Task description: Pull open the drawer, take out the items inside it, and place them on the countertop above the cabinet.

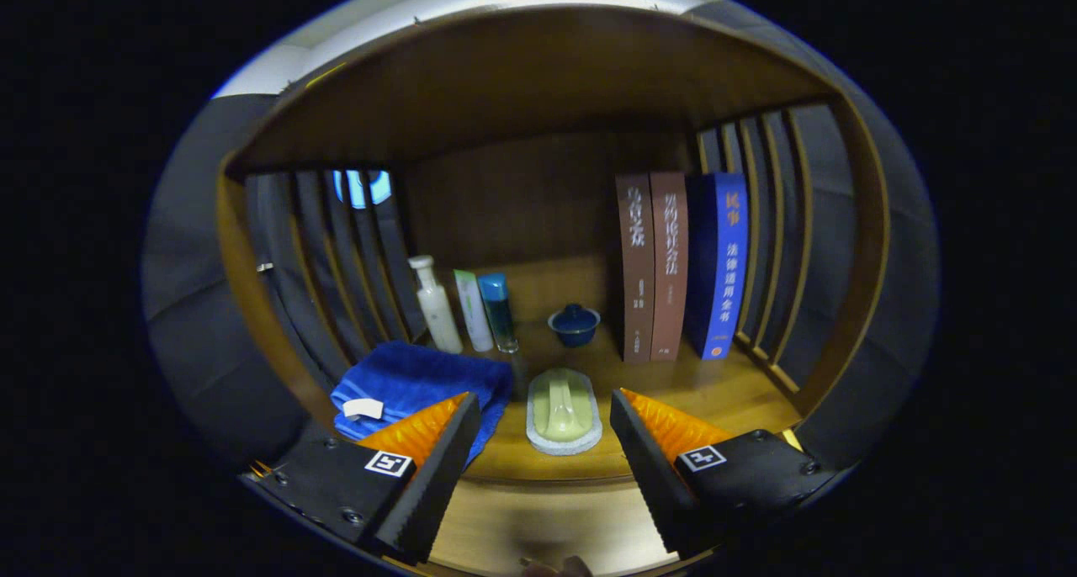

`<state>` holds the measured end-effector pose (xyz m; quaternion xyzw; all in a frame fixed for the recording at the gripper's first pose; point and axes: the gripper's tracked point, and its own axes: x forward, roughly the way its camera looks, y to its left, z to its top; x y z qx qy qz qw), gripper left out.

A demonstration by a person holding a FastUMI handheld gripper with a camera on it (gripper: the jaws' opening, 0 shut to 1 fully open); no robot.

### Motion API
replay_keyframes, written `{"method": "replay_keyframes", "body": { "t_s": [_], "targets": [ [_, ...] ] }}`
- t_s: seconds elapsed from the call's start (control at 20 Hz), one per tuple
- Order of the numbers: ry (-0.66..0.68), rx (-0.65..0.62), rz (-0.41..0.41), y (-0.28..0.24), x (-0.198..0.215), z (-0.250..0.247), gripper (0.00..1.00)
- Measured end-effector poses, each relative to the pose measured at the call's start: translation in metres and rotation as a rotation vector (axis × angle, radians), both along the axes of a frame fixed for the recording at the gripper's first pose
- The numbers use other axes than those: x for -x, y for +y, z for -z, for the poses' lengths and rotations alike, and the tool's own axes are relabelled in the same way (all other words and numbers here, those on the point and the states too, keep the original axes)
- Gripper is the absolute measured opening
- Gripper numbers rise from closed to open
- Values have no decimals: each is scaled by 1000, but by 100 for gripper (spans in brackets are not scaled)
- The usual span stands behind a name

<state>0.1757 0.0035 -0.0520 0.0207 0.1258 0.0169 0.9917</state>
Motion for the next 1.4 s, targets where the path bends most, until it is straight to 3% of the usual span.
{"method": "replay_keyframes", "body": {
  "t_s": [0.25,0.65,1.0,1.4],
  "targets": [
    [-137,5,-12,3,89,-7,99],
    [-145,-45,48,-20,182,80,98],
    [-25,-19,46,-15,202,174,99],
    [-16,2,80,-19,195,193,97]
  ]
}}
